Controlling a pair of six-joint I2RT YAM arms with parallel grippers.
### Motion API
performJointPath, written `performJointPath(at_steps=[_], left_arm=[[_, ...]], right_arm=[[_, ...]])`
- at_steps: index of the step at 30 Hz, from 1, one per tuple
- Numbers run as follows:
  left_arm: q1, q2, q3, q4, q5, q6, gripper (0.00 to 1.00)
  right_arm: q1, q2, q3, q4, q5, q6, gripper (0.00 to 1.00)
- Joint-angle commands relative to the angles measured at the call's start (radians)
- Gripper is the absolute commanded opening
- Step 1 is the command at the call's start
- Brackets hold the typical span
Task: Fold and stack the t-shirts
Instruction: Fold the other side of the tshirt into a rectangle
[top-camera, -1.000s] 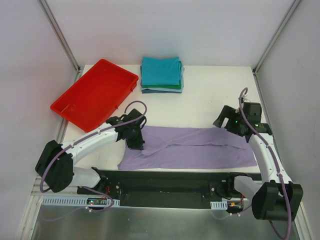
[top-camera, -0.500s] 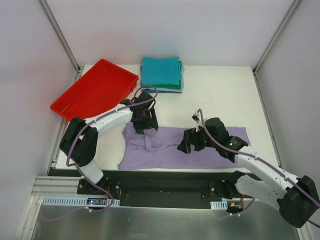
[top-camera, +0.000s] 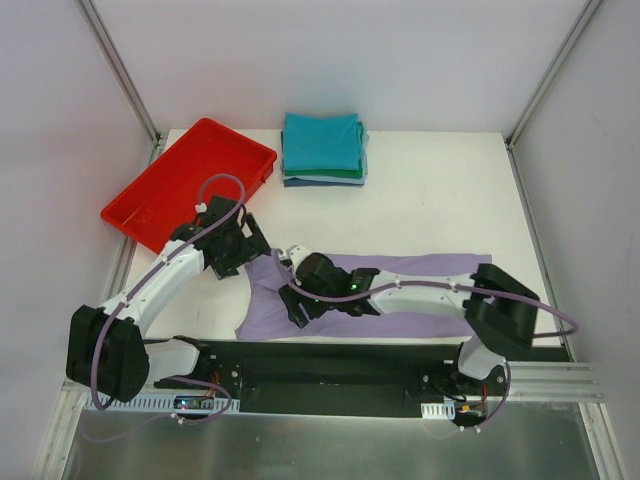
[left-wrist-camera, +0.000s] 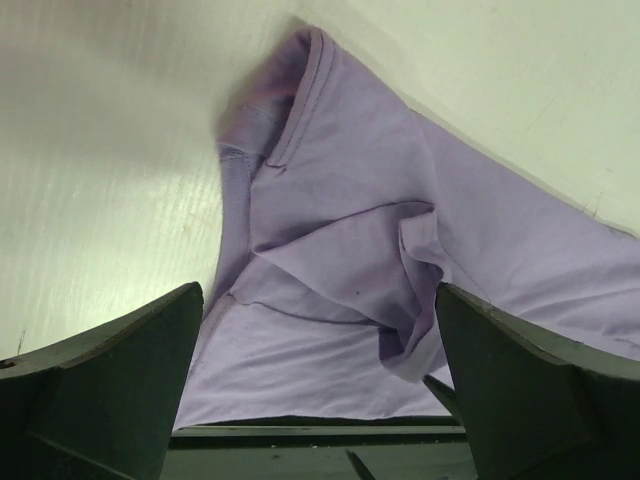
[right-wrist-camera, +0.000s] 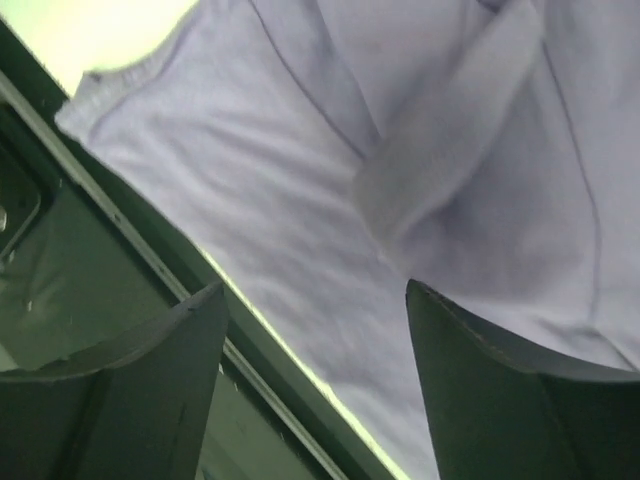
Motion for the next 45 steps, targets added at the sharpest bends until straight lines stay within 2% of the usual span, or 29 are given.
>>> performJointPath(at_steps=[1, 3, 8, 13, 20, 22, 26, 27, 30, 38, 45], left_arm=[[0.031, -0.06, -0.032, 0.014, -0.009, 0.002, 0.99], [0.047, -0.068, -0.04, 0.018, -0.009, 0.004, 0.99], [0.064, -0.063, -0.042, 0.024, 0.021, 0.01, 0.99], [0.067, -0.055, -0.046, 0.03, 0.028, 0.017, 0.99], [0.071, -0.052, -0.048, 0.033, 0.03, 0.022, 0.99], [0.073, -0.049, -0.048, 0.036, 0.039, 0.025, 0.99], [0.071, -0.043, -0.046, 0.048, 0.079, 0.033, 0.99], [0.071, -0.039, -0.048, 0.054, 0.097, 0.036, 0.99], [0.068, -0.029, -0.054, 0.088, 0.154, 0.028, 0.99], [-0.038, 0.095, -0.011, 0.171, 0.194, -0.05, 0.87], [-0.119, 0.285, 0.095, 0.18, 0.217, -0.062, 0.66]], right_arm=[[0.031, 0.144, 0.151, -0.04, 0.103, -0.001, 0.7], [0.034, 0.182, 0.184, -0.065, 0.132, -0.006, 0.68], [0.033, 0.241, 0.233, -0.134, 0.217, 0.002, 0.53], [0.033, 0.282, 0.257, -0.192, 0.272, 0.01, 0.5], [0.033, 0.275, 0.244, -0.234, 0.324, 0.036, 0.27], [0.031, 0.267, 0.241, -0.232, 0.334, 0.042, 0.17], [0.031, 0.235, 0.233, -0.217, 0.323, 0.034, 0.13], [0.031, 0.223, 0.228, -0.211, 0.321, 0.033, 0.08], [0.029, 0.177, 0.209, -0.208, 0.335, 0.025, 0.02], [0.023, 0.117, 0.132, -0.18, 0.309, 0.01, 0.01], [0.022, 0.12, 0.101, -0.153, 0.292, 0.017, 0.0]])
